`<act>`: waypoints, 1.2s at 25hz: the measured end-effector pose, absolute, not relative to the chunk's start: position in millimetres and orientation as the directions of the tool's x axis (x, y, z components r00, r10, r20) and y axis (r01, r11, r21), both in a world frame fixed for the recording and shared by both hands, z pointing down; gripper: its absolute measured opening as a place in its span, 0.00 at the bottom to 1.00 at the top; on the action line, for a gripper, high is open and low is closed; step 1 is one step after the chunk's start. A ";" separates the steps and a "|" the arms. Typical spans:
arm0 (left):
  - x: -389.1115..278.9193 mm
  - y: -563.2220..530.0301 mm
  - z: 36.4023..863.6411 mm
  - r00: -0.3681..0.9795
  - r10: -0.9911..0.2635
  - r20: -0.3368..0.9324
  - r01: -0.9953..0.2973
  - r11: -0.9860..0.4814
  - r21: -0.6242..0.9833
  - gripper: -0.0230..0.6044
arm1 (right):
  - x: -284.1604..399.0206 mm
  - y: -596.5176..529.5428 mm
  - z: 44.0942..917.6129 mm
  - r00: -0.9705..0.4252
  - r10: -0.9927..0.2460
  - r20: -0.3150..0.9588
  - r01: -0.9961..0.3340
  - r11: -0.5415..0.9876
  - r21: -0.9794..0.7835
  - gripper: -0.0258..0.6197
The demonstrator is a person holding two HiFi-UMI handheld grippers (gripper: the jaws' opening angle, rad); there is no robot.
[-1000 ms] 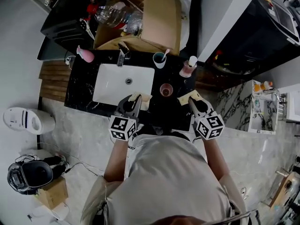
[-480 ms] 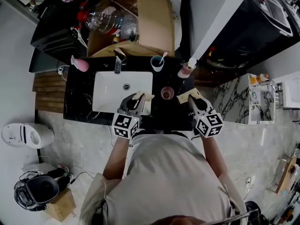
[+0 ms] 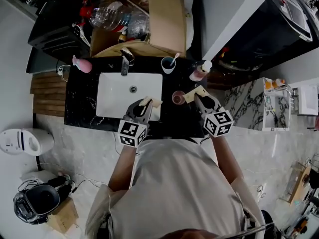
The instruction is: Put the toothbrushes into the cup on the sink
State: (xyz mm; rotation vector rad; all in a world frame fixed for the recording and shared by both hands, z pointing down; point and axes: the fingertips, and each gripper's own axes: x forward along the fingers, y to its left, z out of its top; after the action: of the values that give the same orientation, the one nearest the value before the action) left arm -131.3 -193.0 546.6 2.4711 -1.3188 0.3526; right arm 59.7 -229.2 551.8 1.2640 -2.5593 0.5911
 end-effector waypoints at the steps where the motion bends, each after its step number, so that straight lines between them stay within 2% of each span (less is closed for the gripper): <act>1: -132.7 -193.1 547.4 0.542 -0.759 0.360 -0.838 -0.521 0.162 0.09 | 55.9 -231.3 554.8 -0.609 -0.700 0.373 -0.793 0.554 -0.254 0.15; 12: -153.6 -192.9 551.0 0.498 -0.778 0.383 -0.865 -0.474 0.163 0.09 | 23.4 -245.0 602.9 -0.654 -0.626 0.424 -0.747 0.623 -0.232 0.15; 30: -177.0 -175.2 557.2 0.441 -0.796 0.415 -0.897 -0.403 0.180 0.09 | 18.3 -242.7 671.9 -0.622 -0.596 0.508 -0.764 0.603 -0.228 0.16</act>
State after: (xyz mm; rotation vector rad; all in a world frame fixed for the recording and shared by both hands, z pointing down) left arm -177.0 -175.2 557.2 2.3233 -1.4378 0.3721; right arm 18.3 -242.7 671.9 1.0907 -2.4516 0.6082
